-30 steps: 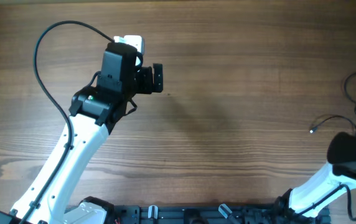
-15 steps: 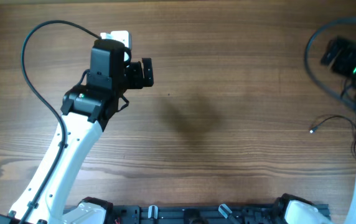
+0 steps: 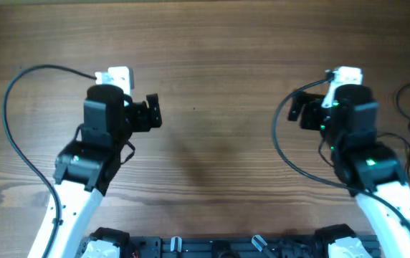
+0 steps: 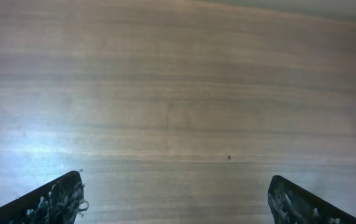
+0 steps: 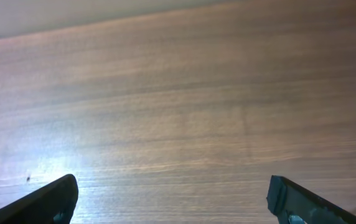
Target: Untangle cables
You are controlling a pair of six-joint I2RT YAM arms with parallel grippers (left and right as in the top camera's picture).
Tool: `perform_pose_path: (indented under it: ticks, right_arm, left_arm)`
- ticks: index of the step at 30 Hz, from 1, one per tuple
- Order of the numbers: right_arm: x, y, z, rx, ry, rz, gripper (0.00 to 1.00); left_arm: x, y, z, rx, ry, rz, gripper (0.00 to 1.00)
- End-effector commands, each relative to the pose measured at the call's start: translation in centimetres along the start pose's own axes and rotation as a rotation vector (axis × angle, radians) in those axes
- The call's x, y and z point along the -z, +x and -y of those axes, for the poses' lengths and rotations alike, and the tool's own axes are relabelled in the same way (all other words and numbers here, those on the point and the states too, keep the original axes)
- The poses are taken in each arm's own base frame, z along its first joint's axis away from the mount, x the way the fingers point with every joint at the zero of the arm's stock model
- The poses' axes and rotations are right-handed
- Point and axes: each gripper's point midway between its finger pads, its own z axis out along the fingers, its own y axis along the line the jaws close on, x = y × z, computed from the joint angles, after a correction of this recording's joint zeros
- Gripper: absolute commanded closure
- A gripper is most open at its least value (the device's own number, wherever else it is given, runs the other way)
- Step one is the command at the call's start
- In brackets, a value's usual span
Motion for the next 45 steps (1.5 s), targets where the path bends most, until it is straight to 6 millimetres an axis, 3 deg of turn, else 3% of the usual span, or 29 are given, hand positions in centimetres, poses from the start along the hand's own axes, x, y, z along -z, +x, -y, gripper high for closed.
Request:
perform_pose_path:
  ticks: [1,5,7,11,14,19,22,25,29,32,39,45]
  right_arm:
    - [-2.9,3.1,-0.8,-0.015,0.024,-0.089,0.00]
    - [-6.0,6.3,-1.6,-0.009,0.009,-0.190,0.00]
    - [-6.0,6.3,-1.7,-0.024,0.008,-0.188,0.00]
    - [-3.1,3.8,-2.0,0.010,0.004,-0.076,0.00]
    - [-2.0,4.9,-0.9,0.052,0.045,-0.113,0.00]
    - [-1.8,6.4,-1.7,0.210,-0.025,-0.181,0.00]
    - [-1.6,6.4,0.9,0.174,0.127,-0.175,0.00]
    - [-1.7,6.3,0.9,0.260,0.118,-0.178,0.00]
    - [-2.0,5.9,-0.2,0.159,0.071,-0.156,0.00]
    - [-2.0,6.0,-0.8,0.024,0.046,-0.160,0.00]
    - [-2.1,6.4,-0.8,0.013,0.050,-0.177,0.00]
    - [-2.4,7.6,-1.4,0.012,0.017,-0.235,0.00]
  left_arm:
    - [-1.3,3.9,-0.3,0.012,0.017,-0.079,0.04]
    - [-2.7,6.2,-0.4,0.002,0.029,-0.092,0.03]
    - [-2.8,6.3,-0.3,-0.011,0.036,-0.093,0.02]
    - [-2.9,5.3,-0.1,-0.010,0.045,-0.052,0.00]
    - [-3.2,5.1,-0.3,-0.006,0.028,-0.044,0.00]
    - [-3.8,5.6,-0.9,-0.010,-0.005,-0.066,0.00]
    - [-3.8,5.6,-0.8,-0.011,-0.002,-0.067,0.00]
    - [-3.7,6.1,0.5,-0.069,0.079,-0.091,0.00]
    - [-3.7,6.2,0.7,-0.063,0.089,-0.094,0.00]
    - [-3.7,6.3,-0.8,-0.054,0.004,-0.098,0.00]
    - [-3.5,6.8,-3.0,-0.046,-0.119,-0.113,0.00]
    - [-3.0,6.6,-3.0,-0.049,-0.126,-0.131,0.00]
